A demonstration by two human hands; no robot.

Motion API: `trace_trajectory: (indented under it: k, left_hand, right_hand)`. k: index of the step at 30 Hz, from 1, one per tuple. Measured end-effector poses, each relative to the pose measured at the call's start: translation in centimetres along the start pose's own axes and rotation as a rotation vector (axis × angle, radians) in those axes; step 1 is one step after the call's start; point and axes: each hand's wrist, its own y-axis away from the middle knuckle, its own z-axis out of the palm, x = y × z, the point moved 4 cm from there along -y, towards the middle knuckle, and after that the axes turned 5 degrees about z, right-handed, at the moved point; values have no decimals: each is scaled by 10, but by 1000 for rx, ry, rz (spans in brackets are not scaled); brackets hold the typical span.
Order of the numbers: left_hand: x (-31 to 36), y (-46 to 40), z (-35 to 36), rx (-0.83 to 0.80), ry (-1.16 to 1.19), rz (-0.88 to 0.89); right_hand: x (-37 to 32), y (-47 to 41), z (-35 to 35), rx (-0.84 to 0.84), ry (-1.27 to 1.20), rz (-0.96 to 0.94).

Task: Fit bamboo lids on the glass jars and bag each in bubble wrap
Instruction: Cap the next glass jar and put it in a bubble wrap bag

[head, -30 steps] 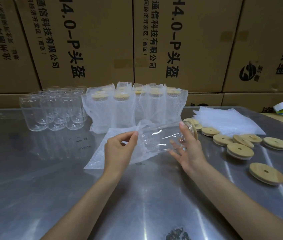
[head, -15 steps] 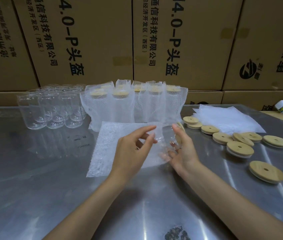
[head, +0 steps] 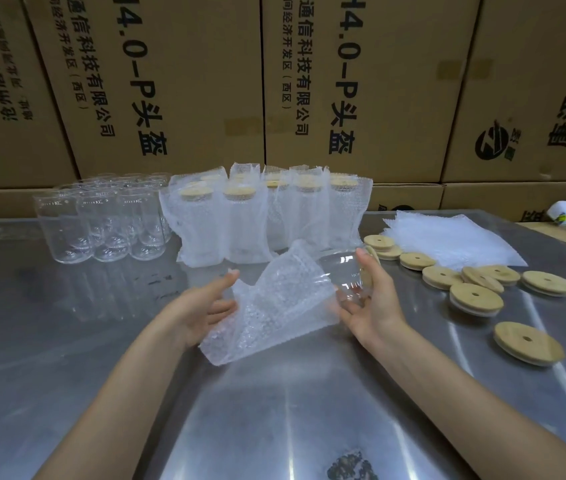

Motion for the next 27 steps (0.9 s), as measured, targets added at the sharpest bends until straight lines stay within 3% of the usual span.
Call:
trace_trajectory:
  k: [4,9,12,18,22,24,27]
  left_hand:
    - [-2,2,5,-117,15,-67]
    - [4,8,8,-238,31,7]
    - [6,7,5,-182,2,91]
    - [9,13,22,-216,35,176]
    - [10,19,34,-180,182,250]
    - [10,19,40,-241,234,306]
    - [12,23,44,-244,158,435]
  right_hand:
    - [-2,1,2,-28,-72,4]
    - [-5,3,4,-73,-170,7]
    - [-5,0,2,-76,-179,29]
    - [-5,4,6,-135,-114,-8]
    - [-4,7,11,-175,-77,5]
    - [-4,9,14,-212,-21,-17]
    - [-3,9,17,-258,100,-61]
